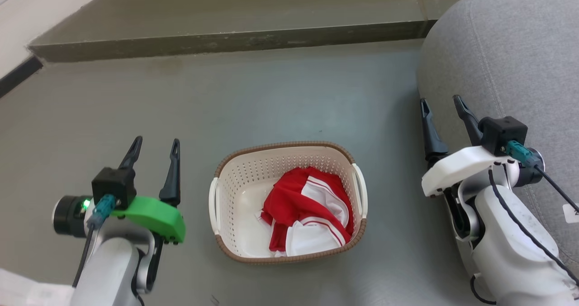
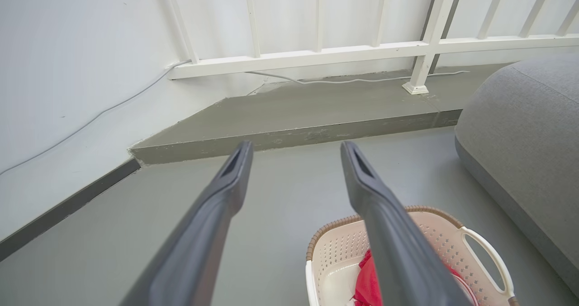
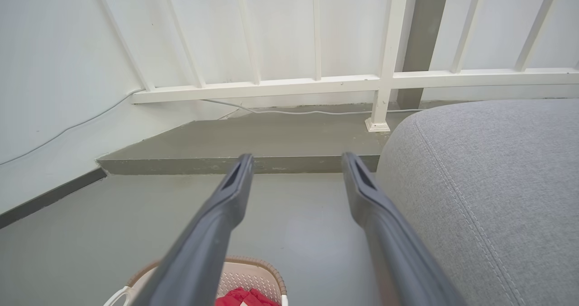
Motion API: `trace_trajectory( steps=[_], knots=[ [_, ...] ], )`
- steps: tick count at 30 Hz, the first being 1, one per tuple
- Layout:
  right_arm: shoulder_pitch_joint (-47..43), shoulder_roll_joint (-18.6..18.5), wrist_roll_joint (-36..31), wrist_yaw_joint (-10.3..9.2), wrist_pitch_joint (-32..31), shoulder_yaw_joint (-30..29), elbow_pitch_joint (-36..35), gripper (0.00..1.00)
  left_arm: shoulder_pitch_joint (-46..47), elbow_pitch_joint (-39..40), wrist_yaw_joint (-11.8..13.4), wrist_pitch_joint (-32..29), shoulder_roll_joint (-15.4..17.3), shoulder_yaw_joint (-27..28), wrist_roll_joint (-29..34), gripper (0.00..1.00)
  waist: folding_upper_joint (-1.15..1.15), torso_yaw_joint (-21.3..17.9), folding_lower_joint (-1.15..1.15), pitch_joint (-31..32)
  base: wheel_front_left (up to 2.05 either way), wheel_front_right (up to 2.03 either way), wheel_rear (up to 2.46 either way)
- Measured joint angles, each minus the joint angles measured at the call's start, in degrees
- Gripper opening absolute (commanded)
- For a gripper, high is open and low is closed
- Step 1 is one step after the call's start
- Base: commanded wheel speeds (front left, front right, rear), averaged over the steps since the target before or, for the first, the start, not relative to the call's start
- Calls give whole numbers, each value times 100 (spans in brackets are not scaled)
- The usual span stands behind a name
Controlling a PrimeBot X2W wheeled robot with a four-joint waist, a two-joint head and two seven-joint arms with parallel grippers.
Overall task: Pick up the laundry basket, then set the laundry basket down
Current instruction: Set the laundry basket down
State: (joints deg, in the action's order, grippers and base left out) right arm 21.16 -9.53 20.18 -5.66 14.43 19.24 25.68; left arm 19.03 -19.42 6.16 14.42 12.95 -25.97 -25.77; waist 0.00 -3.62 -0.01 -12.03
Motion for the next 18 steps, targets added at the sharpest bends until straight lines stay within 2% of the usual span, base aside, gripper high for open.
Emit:
trace_trajectory(
  steps=[18],
  knots=[
    [-1037, 13, -158, -96, 0, -190, -606, 100, -1293, 850, 53, 0, 1, 302, 337, 100, 0, -50, 0, 512, 0, 0, 0]
  ],
)
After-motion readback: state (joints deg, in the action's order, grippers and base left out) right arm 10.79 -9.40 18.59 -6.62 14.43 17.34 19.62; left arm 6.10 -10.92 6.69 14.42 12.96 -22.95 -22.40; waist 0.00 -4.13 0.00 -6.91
